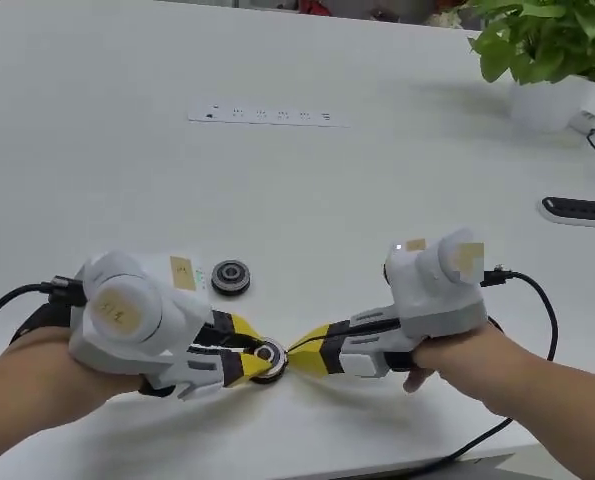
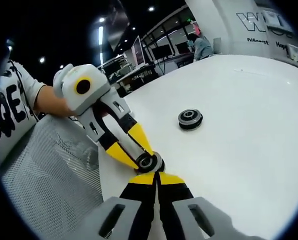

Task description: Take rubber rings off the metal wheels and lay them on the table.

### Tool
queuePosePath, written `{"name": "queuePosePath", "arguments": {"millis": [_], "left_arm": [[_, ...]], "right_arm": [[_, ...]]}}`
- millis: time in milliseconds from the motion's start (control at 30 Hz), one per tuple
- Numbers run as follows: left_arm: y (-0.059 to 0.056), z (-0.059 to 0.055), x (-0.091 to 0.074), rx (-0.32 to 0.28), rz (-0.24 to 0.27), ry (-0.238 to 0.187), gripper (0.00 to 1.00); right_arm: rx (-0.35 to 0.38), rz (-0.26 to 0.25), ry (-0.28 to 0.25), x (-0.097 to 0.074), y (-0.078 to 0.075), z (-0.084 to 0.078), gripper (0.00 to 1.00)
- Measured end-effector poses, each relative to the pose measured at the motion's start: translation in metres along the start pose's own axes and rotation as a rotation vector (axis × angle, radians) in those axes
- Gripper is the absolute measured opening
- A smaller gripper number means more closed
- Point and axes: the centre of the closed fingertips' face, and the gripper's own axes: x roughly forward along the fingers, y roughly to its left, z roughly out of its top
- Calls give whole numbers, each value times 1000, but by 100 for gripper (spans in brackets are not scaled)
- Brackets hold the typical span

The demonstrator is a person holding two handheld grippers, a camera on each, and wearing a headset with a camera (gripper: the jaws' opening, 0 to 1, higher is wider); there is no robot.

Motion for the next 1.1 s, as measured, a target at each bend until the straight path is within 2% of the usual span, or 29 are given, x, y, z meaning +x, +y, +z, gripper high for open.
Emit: {"name": "queuePosePath", "arguments": {"millis": [267, 433, 1100], "left_arm": [[1, 0, 1, -1, 9, 8, 12], [1, 0, 1, -2, 17, 15, 12], [1, 0, 1, -2, 21, 23, 12]], "right_arm": [[47, 9, -38, -1, 1, 6, 0], [65, 11, -39, -1, 1, 6, 0], [62, 32, -39, 0, 9, 8, 0]]}}
